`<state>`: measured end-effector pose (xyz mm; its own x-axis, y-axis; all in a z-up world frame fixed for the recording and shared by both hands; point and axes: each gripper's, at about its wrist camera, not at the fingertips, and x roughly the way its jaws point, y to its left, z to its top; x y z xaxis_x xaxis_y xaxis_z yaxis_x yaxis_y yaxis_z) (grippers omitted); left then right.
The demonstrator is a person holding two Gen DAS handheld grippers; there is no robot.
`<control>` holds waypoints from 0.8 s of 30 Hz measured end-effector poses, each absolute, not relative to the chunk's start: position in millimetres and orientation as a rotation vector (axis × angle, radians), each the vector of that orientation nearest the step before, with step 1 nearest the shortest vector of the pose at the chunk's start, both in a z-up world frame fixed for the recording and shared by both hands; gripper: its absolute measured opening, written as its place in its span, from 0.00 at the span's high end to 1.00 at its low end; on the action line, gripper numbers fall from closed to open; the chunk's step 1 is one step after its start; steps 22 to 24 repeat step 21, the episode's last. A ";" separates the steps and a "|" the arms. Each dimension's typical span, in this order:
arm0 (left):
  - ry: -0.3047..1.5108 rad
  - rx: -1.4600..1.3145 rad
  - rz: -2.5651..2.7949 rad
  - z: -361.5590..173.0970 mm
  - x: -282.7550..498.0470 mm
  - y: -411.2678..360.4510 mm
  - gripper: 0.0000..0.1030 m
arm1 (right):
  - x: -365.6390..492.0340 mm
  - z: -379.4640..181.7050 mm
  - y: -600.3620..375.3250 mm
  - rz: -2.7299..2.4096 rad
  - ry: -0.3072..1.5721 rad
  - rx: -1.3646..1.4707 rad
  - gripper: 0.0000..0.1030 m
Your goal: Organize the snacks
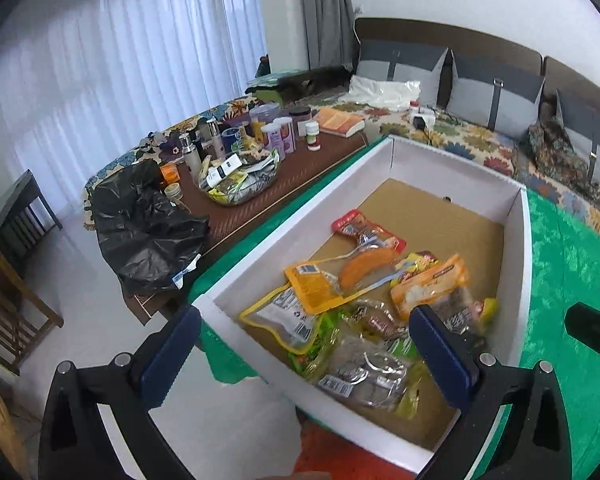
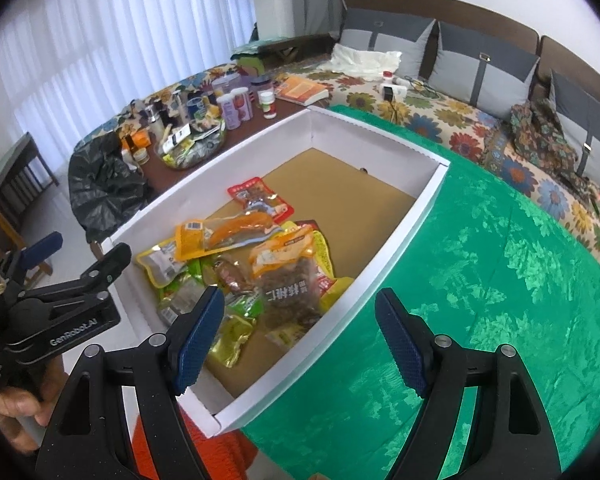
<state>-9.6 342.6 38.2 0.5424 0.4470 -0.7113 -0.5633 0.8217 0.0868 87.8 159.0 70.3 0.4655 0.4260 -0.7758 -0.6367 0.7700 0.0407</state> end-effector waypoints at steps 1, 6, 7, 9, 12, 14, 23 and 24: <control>0.802 -0.157 0.601 38.1 -9.8 343.2 0.00 | 86.6 70.1 161.1 0.666 0.869 -0.274 0.21; 0.803 -0.158 0.590 39.5 -11.9 345.1 0.00 | 82.3 67.5 170.3 0.678 0.879 -0.294 0.21; 0.804 -0.160 0.589 39.4 -12.3 345.5 0.00 | 82.1 66.9 171.6 0.678 0.881 -0.298 0.21; 0.807 -0.162 0.588 39.7 -11.5 346.1 0.00 | 82.5 64.6 173.5 0.677 0.888 -0.305 0.21; 0.816 -0.167 0.585 37.1 -9.3 348.1 0.00 | 83.7 62.1 174.0 0.673 0.897 -0.306 0.21; 0.824 -0.166 0.589 34.3 -8.0 348.8 0.00 | 84.4 60.8 173.7 0.670 0.903 -0.304 0.21; 0.799 -0.168 0.569 37.3 -11.1 347.2 0.00 | 86.7 58.8 177.3 0.673 0.916 -0.297 0.21; 0.799 -0.168 0.569 37.3 -11.1 347.2 0.00 | 86.7 58.8 177.3 0.673 0.916 -0.297 0.21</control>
